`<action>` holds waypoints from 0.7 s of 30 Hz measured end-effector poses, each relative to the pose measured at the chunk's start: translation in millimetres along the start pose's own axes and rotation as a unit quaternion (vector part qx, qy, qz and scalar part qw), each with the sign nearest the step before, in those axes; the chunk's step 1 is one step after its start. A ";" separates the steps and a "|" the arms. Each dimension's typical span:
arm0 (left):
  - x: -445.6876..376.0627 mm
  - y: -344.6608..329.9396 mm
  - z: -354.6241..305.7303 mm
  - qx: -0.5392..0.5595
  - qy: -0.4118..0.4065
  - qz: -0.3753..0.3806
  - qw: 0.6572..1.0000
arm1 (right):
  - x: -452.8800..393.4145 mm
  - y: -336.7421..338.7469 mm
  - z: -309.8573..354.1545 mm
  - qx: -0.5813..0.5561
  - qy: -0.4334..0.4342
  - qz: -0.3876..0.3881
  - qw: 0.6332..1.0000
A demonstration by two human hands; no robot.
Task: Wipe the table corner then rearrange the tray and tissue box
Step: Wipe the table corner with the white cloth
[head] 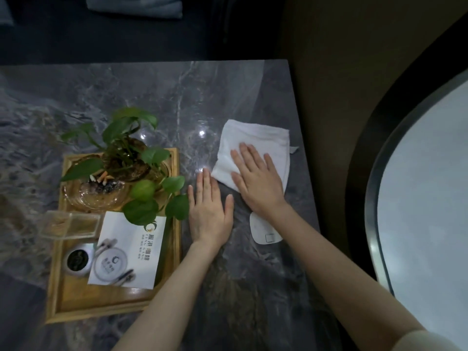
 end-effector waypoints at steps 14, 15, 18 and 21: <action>13.8 43.8 -7.8 0.313 0.041 0.044 0.948 | 64.2 55.0 -1.3 -0.567 -0.249 0.057 0.783; 19.2 48.8 -10.8 0.336 0.040 0.049 0.940 | 66.1 64.0 -0.6 -0.622 -0.279 0.053 0.730; 33.2 67.7 -21.1 0.397 0.033 0.060 0.915 | 81.8 89.6 -2.1 -0.755 -0.318 0.036 0.572; 47.2 92.4 -27.4 0.442 0.013 0.053 0.895 | 107.1 115.5 2.4 -0.844 -0.279 0.039 0.457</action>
Point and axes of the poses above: each hand's wrist, its own x-axis away from the middle knuckle, its own y-axis out of the back of the hand, z = x × y, the point moved 1 cm from there along -x, towards the middle knuckle, and after that the axes turned 9 degrees about -y, right-handed, at the moved point
